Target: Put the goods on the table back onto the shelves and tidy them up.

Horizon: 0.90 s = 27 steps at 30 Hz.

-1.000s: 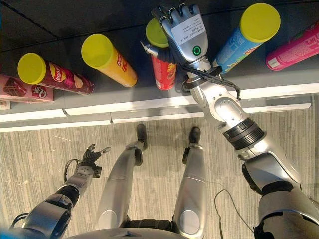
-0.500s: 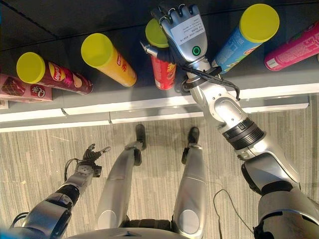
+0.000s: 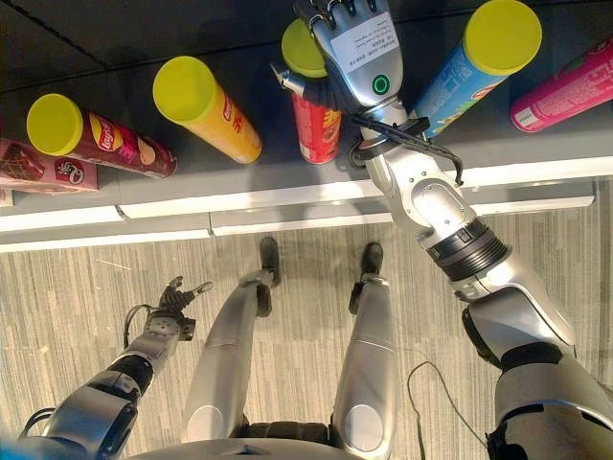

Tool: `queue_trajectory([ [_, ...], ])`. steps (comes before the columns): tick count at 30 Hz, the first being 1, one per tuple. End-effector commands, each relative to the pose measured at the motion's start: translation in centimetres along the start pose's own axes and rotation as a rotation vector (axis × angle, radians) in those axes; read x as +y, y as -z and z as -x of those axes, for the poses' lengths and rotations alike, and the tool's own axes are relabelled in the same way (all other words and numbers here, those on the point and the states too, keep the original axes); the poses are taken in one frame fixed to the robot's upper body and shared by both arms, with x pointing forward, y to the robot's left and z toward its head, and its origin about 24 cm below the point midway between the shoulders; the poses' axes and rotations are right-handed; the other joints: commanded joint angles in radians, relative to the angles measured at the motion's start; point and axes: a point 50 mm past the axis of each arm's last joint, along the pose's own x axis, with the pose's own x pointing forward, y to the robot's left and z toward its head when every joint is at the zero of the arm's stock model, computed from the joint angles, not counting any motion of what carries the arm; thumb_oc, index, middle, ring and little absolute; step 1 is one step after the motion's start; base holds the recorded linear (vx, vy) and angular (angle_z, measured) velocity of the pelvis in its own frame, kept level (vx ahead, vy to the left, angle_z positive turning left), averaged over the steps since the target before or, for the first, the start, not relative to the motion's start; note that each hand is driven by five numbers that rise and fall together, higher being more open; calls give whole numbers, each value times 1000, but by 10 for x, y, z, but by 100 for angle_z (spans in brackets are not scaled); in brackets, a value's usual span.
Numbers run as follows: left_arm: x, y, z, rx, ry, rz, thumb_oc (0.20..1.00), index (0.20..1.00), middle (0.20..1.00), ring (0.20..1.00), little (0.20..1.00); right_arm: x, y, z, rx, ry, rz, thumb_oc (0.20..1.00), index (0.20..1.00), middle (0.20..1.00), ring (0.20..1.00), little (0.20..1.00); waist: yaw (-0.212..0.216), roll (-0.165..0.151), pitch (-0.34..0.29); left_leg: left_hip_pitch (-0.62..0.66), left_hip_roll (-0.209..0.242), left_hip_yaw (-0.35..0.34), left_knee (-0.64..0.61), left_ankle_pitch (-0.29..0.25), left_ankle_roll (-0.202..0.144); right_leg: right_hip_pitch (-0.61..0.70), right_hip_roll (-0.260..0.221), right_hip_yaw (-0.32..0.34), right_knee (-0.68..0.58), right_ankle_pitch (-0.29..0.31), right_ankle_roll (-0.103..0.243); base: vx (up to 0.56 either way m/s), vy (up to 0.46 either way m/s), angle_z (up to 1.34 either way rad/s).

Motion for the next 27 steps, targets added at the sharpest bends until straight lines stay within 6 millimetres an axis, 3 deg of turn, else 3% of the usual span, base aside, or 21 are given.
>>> queue_trajectory([
  [1,8,15,0,65,-49,9,1000,1000,1000,1000,1000,-18,-1,-19,-16,115,4,200,200,200,200,200,3,-1,-50,-27,69,-11,56,-106,-52,-7,-83,8,-68,85,35,0,0,0],
  [6,8,14,0,64,-49,7,1000,1000,1000,1000,1000,-16,-2,-17,-15,106,-5,216,216,216,216,216,1,-4,-47,-32,69,-11,60,-105,-53,-12,-80,11,-65,85,34,0,0,0],
  [7,8,14,0,64,-51,8,1000,1000,1000,1000,1000,-16,-2,-17,-15,109,-6,715,715,715,715,715,1,-4,-46,-33,69,-12,60,-105,-53,-13,-80,12,-63,86,34,0,0,0],
  [8,8,14,0,66,-51,6,1000,1000,1000,1000,1000,-16,-2,-16,-11,110,-9,1000,1000,1000,1000,1000,1,-4,-47,-33,69,-12,60,-104,-53,-13,-80,12,-63,86,34,0,0,0],
  [21,8,14,0,67,-56,2,1000,1000,1000,1000,1000,-21,-8,-12,-8,145,-73,1000,1000,1000,1000,1000,-5,-6,-48,-25,73,-7,64,-110,-51,-8,-79,17,-60,86,34,0,0,0],
  [27,5,20,2,84,-55,6,1000,1000,1000,1000,1000,-32,-13,13,22,201,-178,1000,1000,1000,1000,1000,-22,-20,-56,12,77,-3,62,-118,-50,30,-79,12,-73,84,38,6,1,-1],
])
